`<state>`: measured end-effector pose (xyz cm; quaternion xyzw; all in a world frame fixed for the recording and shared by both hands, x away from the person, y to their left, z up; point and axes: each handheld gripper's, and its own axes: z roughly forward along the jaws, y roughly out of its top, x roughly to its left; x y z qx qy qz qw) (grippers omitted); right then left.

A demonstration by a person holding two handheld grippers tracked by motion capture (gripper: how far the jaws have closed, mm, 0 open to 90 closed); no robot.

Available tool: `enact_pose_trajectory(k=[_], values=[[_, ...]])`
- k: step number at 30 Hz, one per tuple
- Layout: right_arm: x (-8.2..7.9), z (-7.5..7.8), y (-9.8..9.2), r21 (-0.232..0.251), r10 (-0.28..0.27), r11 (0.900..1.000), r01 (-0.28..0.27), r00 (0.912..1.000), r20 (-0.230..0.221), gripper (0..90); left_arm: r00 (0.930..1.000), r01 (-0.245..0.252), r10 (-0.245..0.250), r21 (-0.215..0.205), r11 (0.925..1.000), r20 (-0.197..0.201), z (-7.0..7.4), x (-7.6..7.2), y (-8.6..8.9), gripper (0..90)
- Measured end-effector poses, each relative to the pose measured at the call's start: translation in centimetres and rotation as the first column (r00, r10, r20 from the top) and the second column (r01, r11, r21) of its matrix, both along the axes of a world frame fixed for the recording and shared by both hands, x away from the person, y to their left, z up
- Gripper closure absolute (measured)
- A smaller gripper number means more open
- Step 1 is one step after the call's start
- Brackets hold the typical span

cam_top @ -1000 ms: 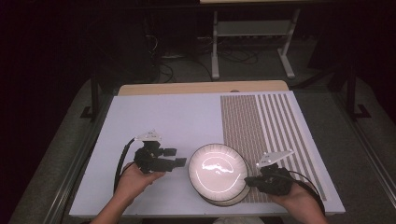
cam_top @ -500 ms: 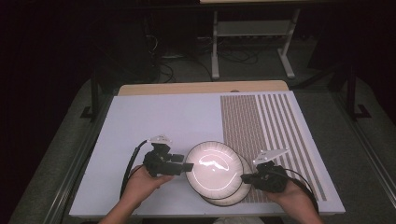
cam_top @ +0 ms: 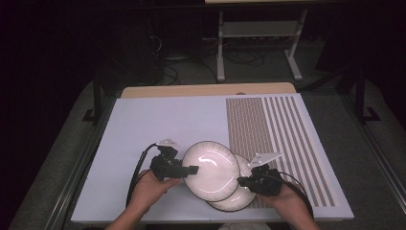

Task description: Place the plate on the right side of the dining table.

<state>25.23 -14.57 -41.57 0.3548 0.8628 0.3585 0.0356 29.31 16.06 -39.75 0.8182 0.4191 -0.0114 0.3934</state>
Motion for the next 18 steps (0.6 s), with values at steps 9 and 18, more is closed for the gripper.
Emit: enact_pose_trajectory(k=[9, 18], values=[[0.4, -0.4, 1.4, -0.009, 0.014, 1.0, -0.014, 0.9999, 0.003, 89.2, 0.9835, -0.146, 0.132, -0.107, 0.9835, -0.124, 0.7, 1.6, 0.9, 71.9], [0.5, -0.2, 0.9, 0.003, -0.001, 1.0, 0.001, 1.0, 0.009, 87.5, 0.9597, -0.239, 0.202, -0.188, 0.9527, -0.196, 0.8, 2.2, 0.4, 79.1]])
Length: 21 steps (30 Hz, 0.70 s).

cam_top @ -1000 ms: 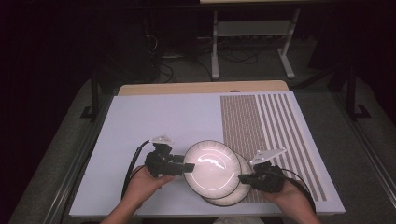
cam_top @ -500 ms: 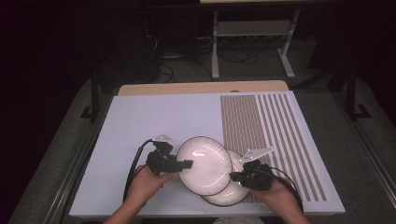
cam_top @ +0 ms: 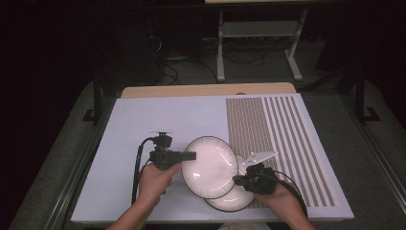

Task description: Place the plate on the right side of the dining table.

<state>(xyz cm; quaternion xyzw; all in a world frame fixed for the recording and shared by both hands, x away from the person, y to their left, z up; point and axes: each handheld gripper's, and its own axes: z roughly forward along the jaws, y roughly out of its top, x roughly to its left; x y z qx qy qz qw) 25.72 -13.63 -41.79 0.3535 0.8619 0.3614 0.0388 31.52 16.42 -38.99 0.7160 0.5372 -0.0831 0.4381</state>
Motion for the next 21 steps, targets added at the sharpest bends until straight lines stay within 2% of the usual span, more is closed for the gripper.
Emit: enact_pose_trajectory(k=[7, 9, 12, 15, 16, 17, 19, 20, 21], values=[[0.1, 0.2, -0.4, 0.031, -0.028, 0.999, 0.028, 0.9996, 0.001, 80.4, 0.9992, -0.035, 0.034, -0.027, 0.999, -0.022, -0.5, 0.2, 0.2, 79.3], [0.1, 0.5, -0.6, 0.056, -0.046, 0.997, 0.045, 0.9989, 0.011, 76.7, 0.9979, -0.054, 0.052, -0.055, 0.997, -0.04, -0.6, 0.2, 0.6, 79.3], [0.1, 1.0, -1.0, 0.103, -0.091, 0.991, 0.088, 0.9955, 0.024, 67.4, 0.9955, -0.082, 0.077, -0.095, 0.9921, -0.055, -0.6, 0.1, 0.9, 79.3], [0.1, 1.5, -1.2, 0.154, -0.147, 0.978, 0.141, 0.9887, 0.029, 54.7, 0.9934, -0.109, 0.105, -0.11, 0.9879, -0.048, -0.4, -0.1, 1.4, 79.2], [0.1, 1.5, -1.2, 0.154, -0.147, 0.978, 0.141, 0.9887, 0.029, 54.7, 0.9934, -0.109, 0.105, -0.11, 0.9879, -0.048, -0.4, -0.1, 1.4, 79.2], [0.1, 1.6, -1.1, 0.187, -0.153, 0.972, 0.142, 0.9871, 0.046, 44.5, 0.9907, -0.131, 0.125, -0.138, 0.9817, -0.055, -0.4, -0.2, 1.8, 79.2], [0.1, 1.6, -0.8, 0.187, -0.156, 0.972, 0.142, 0.9859, 0.061, 39.4, 0.9888, -0.144, 0.135, -0.171, 0.9748, -0.065, -0.4, -0.3, 2.2, 79.2], [0.1, 1.6, -0.8, 0.187, -0.156, 0.972, 0.142, 0.9859, 0.061, 39.4, 0.9888, -0.144, 0.135, -0.171, 0.9748, -0.065, -0.4, -0.3, 2.2, 79.2], [0.1, 1.6, -0.6, 0.19, -0.163, 0.97, 0.15, 0.9853, 0.052, 37.9, 0.9871, -0.156, 0.147, -0.184, 0.9705, -0.065, -0.3, -0.4, 2.4, 79.2]])
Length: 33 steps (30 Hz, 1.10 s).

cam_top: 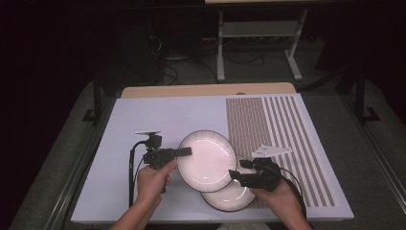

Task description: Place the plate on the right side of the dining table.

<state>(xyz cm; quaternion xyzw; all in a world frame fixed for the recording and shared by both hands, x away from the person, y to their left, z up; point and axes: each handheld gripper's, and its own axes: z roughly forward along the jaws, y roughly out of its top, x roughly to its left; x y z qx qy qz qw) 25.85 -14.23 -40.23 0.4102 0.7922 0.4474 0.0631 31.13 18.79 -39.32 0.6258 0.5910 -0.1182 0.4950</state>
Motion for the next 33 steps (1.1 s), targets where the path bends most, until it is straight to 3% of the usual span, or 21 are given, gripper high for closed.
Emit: enact_pose_trajectory(k=[1, 6, 9, 10, 16, 21, 25, 31, 32, 33], values=[[0.2, -0.1, 0.4, 0.023, -0.012, 1.0, 0.012, 0.9998, -0.017, 36.9, 0.9999, -0.012, 0.012, -0.006, 0.9999, 0.001, 0.1, -0.1, 0.1, 79.2], [0.3, -0.3, 1.5, 0.044, -0.024, 0.999, 0.025, 0.9992, -0.031, 33.6, 0.9981, -0.06, 0.06, -0.044, 0.9972, 0.012, 0.1, -0.7, 0.3, 79.1], [0.5, -0.5, 1.8, 0.063, -0.026, 0.998, 0.029, 0.9985, -0.048, 33.0, 0.9977, -0.065, 0.066, -0.067, 0.9956, 0.012, 0.0, -0.8, 0.3, 79.1], [0.6, -0.7, 2.2, 0.094, -0.026, 0.995, 0.032, 0.9976, -0.065, 32.6, 0.9977, -0.067, 0.067, -0.083, 0.9943, 0.007, 0.0, -0.9, 0.2, 79.1], [0.8, -0.9, 2.8, 0.113, -0.044, 0.992, 0.053, 0.9954, -0.085, 32.6, 0.9939, -0.11, 0.11, -0.113, 0.9875, -0.009, -0.5, -1.4, -0.1, 79.0], [1.2, -0.5, 2.5, 0.115, -0.107, 0.986, 0.118, 0.9895, -0.098, 39.8, 0.9851, -0.172, 0.169, -0.156, 0.9727, -0.033, -1.2, -1.8, -0.6, 79.1], [1.6, -0.4, 2.2, 0.135, -0.132, 0.979, 0.151, 0.9806, -0.145, 45.1, 0.9819, -0.189, 0.189, -0.127, 0.9738, -0.008, -1.2, -2.1, -0.9, 78.1], [1.9, -0.1, 2.4, 0.126, -0.151, 0.977, 0.171, 0.9771, -0.15, 49.2, 0.9754, -0.22, 0.22, -0.096, 0.9708, -0.007, -1.3, -2.2, -1.1, 75.0], [2.1, -0.1, 2.3, 0.124, -0.166, 0.974, 0.189, 0.97, -0.178, 50.9, 0.9747, -0.223, 0.223, -0.086, 0.971, -0.007, -1.4, -2.3, -1.2, 74.5], [2.2, -0.1, 2.3, 0.125, -0.169, 0.973, 0.194, 0.9683, -0.184, 51.1, 0.9727, -0.232, 0.232, -0.08, 0.9694, -0.011, -1.4, -2.3, -1.3, 74.4]])
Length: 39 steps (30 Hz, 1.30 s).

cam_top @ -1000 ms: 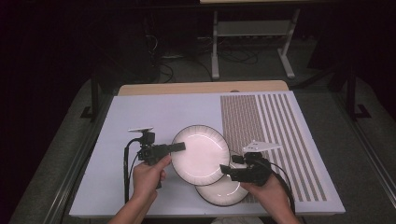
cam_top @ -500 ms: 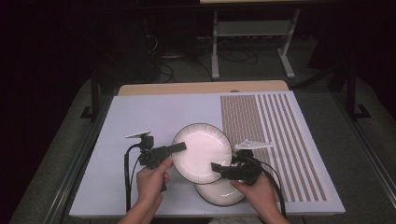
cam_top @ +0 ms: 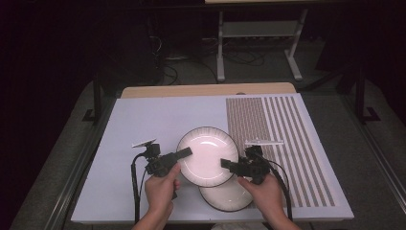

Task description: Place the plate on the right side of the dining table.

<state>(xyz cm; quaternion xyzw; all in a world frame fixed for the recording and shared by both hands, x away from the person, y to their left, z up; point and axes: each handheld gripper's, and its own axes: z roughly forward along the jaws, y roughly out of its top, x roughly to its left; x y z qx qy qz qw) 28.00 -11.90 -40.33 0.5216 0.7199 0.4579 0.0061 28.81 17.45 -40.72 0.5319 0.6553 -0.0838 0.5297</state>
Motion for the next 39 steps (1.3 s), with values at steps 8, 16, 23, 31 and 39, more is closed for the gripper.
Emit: enact_pose_trajectory(k=[8, 16, 23, 31, 39], values=[[0.6, 0.3, -0.6, 0.028, -0.069, 0.997, 0.07, 0.997, -0.034, 57.2, 0.9999, -0.015, 0.015, 0.021, 0.9997, -0.001, 0.1, 0.0, -1.0, 72.1], [1.1, 0.5, -1.5, 0.059, -0.128, 0.99, 0.13, 0.9908, -0.045, 60.2, 0.9998, -0.022, 0.021, 0.018, 0.9996, 0.004, 0.3, 0.2, -2.0, 71.7], [1.8, 0.6, -2.0, 0.078, -0.159, 0.984, 0.163, 0.9858, -0.055, 62.5, 0.9997, -0.023, 0.023, 0.013, 0.9996, -0.004, 0.3, 0.6, -2.5, 71.5], [2.7, 0.6, -2.8, 0.098, -0.197, 0.974, 0.204, 0.9777, -0.071, 63.3, 0.9997, -0.025, 0.025, 0.017, 0.9995, -0.005, 0.5, 1.5, -3.5, 71.5], [3.4, 0.7, -3.5, 0.105, -0.226, 0.967, 0.233, 0.9715, -0.071, 63.7, 0.9997, -0.022, 0.022, 0.015, 0.9996, -0.007, 0.5, 2.1, -4.4, 71.5]])
